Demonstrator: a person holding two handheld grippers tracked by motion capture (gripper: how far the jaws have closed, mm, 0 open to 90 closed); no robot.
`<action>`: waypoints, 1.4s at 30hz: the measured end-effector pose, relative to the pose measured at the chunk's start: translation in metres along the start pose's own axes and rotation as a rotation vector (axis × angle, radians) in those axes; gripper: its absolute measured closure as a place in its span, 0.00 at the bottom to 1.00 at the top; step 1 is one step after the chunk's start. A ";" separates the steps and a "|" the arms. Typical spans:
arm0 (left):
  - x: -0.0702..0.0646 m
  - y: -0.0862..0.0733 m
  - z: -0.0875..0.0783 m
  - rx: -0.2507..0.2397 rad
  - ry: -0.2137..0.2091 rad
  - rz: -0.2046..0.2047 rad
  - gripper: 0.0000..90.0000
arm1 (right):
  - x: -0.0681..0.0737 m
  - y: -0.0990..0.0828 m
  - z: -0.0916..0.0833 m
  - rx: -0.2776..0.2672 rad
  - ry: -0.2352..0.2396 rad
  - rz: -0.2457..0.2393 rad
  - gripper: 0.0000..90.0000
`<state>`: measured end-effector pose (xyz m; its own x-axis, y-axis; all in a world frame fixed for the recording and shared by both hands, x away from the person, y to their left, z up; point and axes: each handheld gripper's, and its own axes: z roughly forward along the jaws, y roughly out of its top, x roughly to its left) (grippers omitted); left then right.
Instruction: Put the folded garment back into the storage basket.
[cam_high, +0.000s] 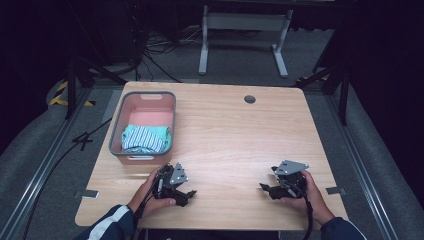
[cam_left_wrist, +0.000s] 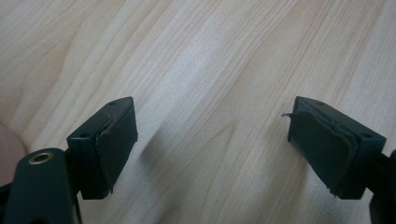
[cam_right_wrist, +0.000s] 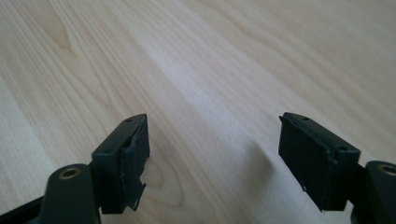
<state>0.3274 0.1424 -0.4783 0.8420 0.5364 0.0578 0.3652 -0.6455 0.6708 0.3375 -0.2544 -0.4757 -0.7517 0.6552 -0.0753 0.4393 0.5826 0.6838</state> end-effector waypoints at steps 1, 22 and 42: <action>0.001 -0.002 0.001 -0.015 -0.004 -0.014 0.17 | -0.001 -0.003 0.000 -0.013 0.004 0.014 0.26; 0.006 -0.006 0.002 -0.021 -0.034 -0.074 0.15 | -0.009 -0.019 -0.002 -0.078 0.040 0.073 0.23; 0.008 -0.005 0.003 -0.018 -0.043 -0.062 0.13 | -0.010 -0.019 -0.002 -0.078 0.045 0.071 0.23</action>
<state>0.3335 0.1481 -0.4834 0.8343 0.5511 -0.0160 0.4104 -0.6013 0.6856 0.3357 -0.2730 -0.4863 -0.7421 0.6703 0.0062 0.4536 0.4953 0.7409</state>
